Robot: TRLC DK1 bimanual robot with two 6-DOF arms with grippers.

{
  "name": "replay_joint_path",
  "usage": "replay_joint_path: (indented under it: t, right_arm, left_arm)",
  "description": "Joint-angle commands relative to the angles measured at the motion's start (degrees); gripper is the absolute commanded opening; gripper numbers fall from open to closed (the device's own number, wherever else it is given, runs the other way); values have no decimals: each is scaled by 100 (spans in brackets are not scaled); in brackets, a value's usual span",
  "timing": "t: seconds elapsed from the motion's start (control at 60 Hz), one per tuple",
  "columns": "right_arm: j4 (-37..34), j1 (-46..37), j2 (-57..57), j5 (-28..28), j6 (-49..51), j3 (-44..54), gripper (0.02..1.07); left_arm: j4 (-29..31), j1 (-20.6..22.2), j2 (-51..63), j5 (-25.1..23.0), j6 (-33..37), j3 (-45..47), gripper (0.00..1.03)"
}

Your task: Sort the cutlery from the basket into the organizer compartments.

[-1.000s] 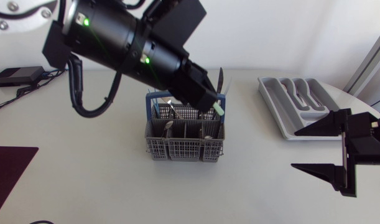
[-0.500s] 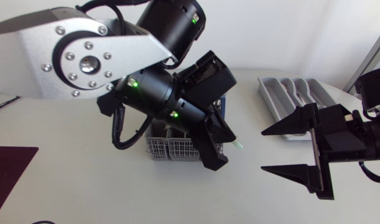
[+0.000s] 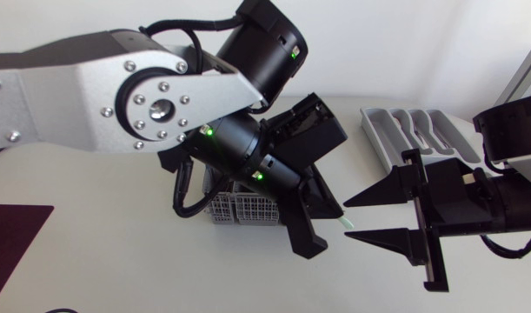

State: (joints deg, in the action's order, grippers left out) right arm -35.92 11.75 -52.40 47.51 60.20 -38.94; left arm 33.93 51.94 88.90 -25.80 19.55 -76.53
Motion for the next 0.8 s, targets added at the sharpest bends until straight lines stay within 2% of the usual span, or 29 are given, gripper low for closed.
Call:
replay_joint_path:
  t: [0.0, 0.05, 0.25, 0.467, 0.65, 0.783]
  right_arm:
    - [94, 152, 63, -84, -211, 211, 46]
    - [164, 205, 63, -119, -255, 238, 46]
    - [402, 275, 63, -251, -308, 369, 30]
    - [534, 328, 90, -268, -369, 440, 26]
    - [665, 416, 81, -365, -387, 501, 13]
    - [683, 416, 81, -418, -378, 519, 8]
  left_arm:
    - [-36, 44, 118, -127, 84, -46, 3]
    - [-27, 35, 118, -136, 84, -64, 3]
    - [-1, 35, 118, -215, 49, -90, 3]
    - [34, 35, 127, -267, 22, -99, 3]
    - [70, 35, 127, -267, 5, -108, 3]
    - [96, 18, 127, -267, 5, -116, 3]
